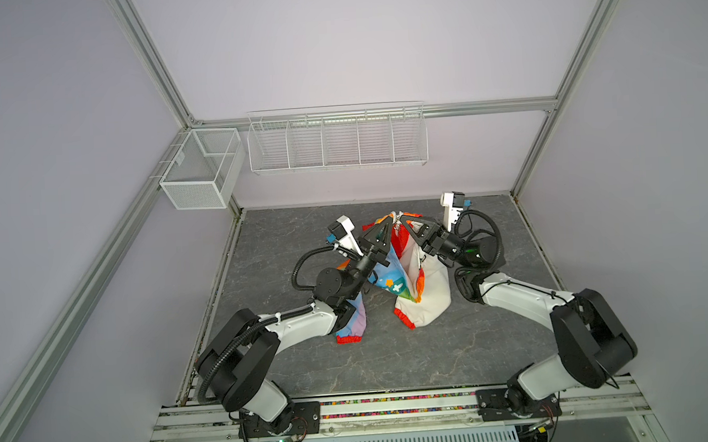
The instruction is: Zip up the jacket
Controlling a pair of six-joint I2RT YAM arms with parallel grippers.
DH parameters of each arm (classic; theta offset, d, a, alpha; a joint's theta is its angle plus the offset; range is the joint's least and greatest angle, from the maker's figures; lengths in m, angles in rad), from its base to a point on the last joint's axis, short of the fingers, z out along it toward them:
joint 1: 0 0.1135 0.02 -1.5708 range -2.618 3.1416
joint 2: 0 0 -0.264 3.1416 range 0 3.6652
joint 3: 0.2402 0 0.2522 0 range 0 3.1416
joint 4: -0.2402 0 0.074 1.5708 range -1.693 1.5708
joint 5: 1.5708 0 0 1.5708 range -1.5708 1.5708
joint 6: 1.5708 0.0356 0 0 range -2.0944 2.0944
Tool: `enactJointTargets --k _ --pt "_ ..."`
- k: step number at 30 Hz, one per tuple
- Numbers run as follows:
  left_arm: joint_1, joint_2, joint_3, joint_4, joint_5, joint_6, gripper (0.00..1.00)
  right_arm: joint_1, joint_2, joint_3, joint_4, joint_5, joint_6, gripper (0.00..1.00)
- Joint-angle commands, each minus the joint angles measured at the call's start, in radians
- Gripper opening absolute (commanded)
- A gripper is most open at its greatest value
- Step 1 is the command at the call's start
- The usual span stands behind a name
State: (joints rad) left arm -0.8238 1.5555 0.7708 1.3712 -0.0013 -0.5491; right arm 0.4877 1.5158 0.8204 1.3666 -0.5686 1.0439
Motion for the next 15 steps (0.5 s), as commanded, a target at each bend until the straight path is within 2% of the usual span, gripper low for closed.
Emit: enactJointTargets --k 1,6,15 --pt "0.002 -0.035 -0.005 0.044 -0.001 0.003 0.00 -0.003 -0.023 0.025 0.065 0.004 0.023 0.06" --pt "0.002 -0.048 0.028 0.045 -0.019 0.046 0.00 0.001 -0.035 0.012 0.065 -0.005 0.023 0.06" --pt "0.002 -0.036 0.056 0.045 -0.004 0.043 0.00 0.007 -0.045 0.004 0.065 -0.004 0.030 0.06"
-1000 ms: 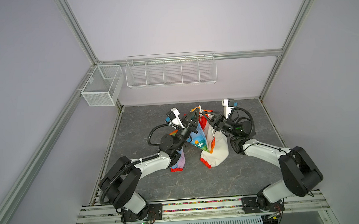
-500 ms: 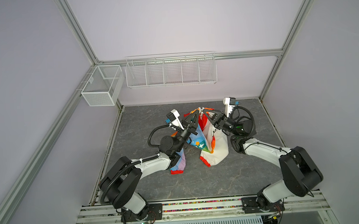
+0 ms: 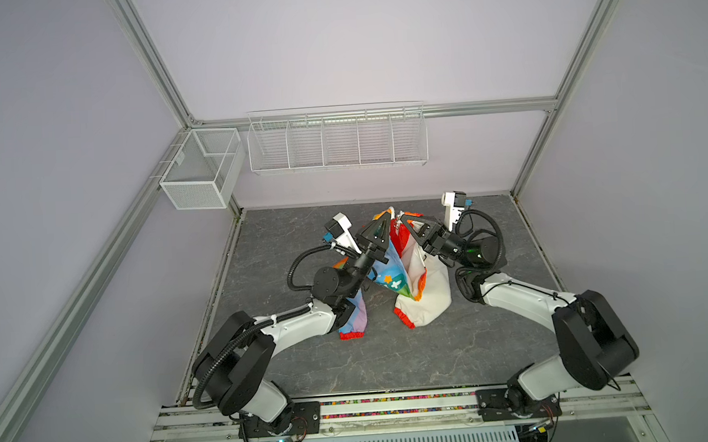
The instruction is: Zip up the jacket
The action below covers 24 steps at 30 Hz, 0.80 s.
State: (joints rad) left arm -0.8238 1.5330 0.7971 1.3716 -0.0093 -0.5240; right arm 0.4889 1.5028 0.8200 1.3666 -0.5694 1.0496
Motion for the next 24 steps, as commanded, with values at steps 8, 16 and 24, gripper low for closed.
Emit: enactJointTargets --k 8,16,24 --pt "0.002 -0.010 0.029 0.044 0.003 0.006 0.00 0.022 -0.026 0.004 0.065 -0.004 0.028 0.06" --pt "0.002 -0.014 0.027 0.045 0.001 0.012 0.00 0.030 -0.024 0.002 0.066 0.002 0.034 0.06" --pt "0.002 -0.018 0.024 0.044 -0.008 0.015 0.00 0.035 -0.027 0.001 0.065 0.000 0.034 0.06"
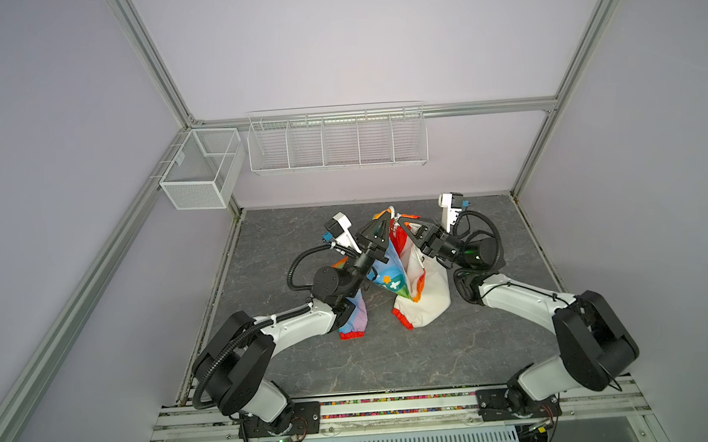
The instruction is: Zip up the jacket
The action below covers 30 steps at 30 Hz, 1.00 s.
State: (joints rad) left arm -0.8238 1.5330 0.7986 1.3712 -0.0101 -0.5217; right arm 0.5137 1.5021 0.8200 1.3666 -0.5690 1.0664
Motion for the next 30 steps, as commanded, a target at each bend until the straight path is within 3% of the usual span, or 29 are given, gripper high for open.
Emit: enactJointTargets --k 1,30 --pt "0.002 -0.019 0.022 0.045 -0.014 0.013 0.00 0.011 -0.028 0.000 0.065 0.002 0.017 0.06" --pt "0.002 -0.029 0.007 0.045 0.015 0.005 0.00 0.015 0.001 0.028 0.065 0.026 0.057 0.06"
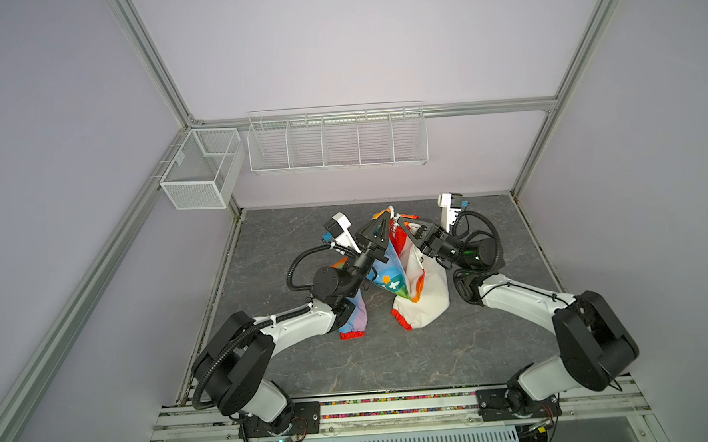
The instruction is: Zip up the jacket
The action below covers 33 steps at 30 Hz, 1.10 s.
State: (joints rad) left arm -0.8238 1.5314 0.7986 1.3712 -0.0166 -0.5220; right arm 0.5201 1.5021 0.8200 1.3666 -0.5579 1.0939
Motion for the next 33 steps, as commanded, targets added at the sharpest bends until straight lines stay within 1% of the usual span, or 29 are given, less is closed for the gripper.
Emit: enactJointTargets --k 1,12,24,33 --pt "0.002 -0.027 0.006 0.044 0.023 0.007 0.00 0.009 0.002 0.028 0.065 0.016 0.032 0.06" --pt "0.002 -0.025 0.007 0.045 0.035 0.008 0.00 0.009 0.012 0.044 0.066 0.026 0.055 0.06" --pt "0.002 -0.048 0.024 0.045 -0.023 0.071 0.00 0.012 0.001 0.023 0.066 0.027 0.055 0.06" --pt "0.002 -0.034 0.022 0.045 -0.009 0.054 0.00 0.028 0.014 0.035 0.066 0.028 0.055 0.06"
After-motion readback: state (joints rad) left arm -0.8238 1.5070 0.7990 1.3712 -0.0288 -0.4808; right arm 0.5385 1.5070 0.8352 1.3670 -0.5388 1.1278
